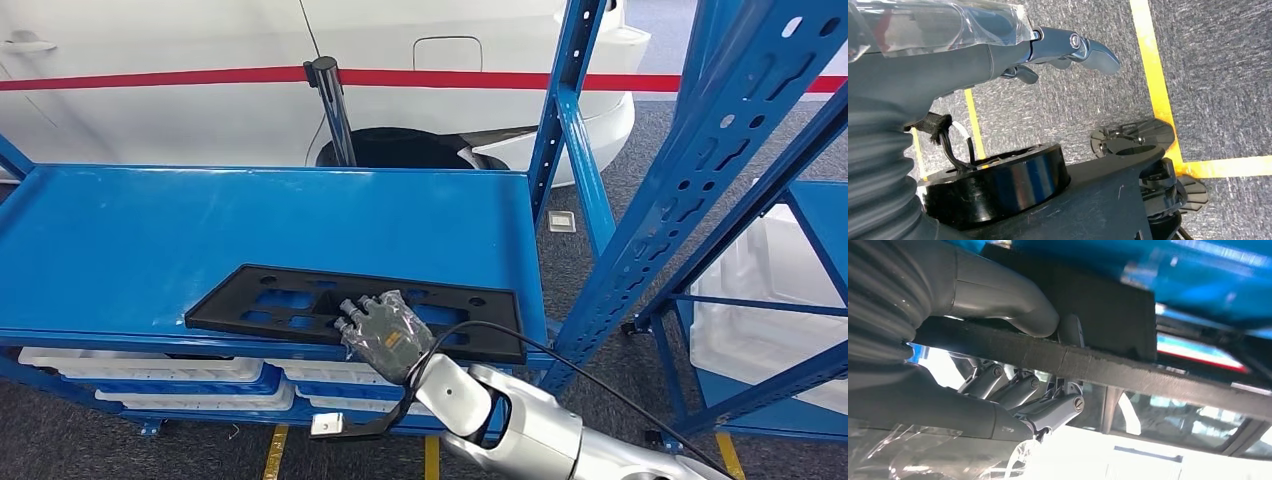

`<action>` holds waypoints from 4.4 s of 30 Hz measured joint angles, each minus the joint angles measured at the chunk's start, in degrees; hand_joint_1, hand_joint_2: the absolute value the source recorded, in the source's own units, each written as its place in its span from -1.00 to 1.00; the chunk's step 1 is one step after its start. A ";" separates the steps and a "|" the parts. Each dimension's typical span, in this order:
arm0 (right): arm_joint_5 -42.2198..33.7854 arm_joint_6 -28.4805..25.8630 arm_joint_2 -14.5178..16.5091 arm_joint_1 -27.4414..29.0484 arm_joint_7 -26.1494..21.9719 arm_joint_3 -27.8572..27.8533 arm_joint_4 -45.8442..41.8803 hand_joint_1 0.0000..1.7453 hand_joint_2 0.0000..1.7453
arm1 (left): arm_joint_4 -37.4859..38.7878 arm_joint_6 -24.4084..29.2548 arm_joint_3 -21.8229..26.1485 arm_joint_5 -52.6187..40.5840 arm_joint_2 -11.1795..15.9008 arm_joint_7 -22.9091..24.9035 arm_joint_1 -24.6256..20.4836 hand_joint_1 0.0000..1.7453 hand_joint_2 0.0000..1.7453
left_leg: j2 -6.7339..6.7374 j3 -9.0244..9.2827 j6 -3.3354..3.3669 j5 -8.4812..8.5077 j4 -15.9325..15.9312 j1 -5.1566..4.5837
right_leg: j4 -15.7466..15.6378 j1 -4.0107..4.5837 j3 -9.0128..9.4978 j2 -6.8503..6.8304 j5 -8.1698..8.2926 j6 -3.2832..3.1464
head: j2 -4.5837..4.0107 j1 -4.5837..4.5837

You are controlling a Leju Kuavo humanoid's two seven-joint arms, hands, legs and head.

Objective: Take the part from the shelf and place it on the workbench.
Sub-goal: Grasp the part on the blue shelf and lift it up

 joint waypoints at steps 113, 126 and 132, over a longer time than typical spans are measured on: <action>-24.97 9.54 3.69 -3.01 2.08 -0.86 7.61 1.00 1.00 | 0.00 2.78 -0.13 -1.05 0.28 0.25 0.54 -1.00 1.00 | 0.02 0.33 -0.04 -0.02 -0.03 0.00 | -0.02 0.00 0.36 0.00 0.00 -0.01 | 0.01 -0.02; -23.23 8.76 3.48 -2.71 2.45 -0.93 7.55 1.00 1.00 | 0.00 2.77 -0.11 -0.48 0.28 0.26 0.48 -1.00 1.00 | 0.02 0.32 -0.04 -0.02 -0.03 0.00 | -0.02 0.00 0.35 0.00 0.00 -0.01 | 0.00 -0.02; -15.85 2.46 2.99 -1.98 3.61 -1.03 7.24 1.00 1.00 | 0.00 2.73 -0.19 -1.32 0.28 1.27 0.40 -1.00 1.00 | 0.02 0.30 -0.04 -0.02 -0.02 0.00 | -0.02 0.00 0.30 0.00 0.00 -0.01 | -0.01 -0.02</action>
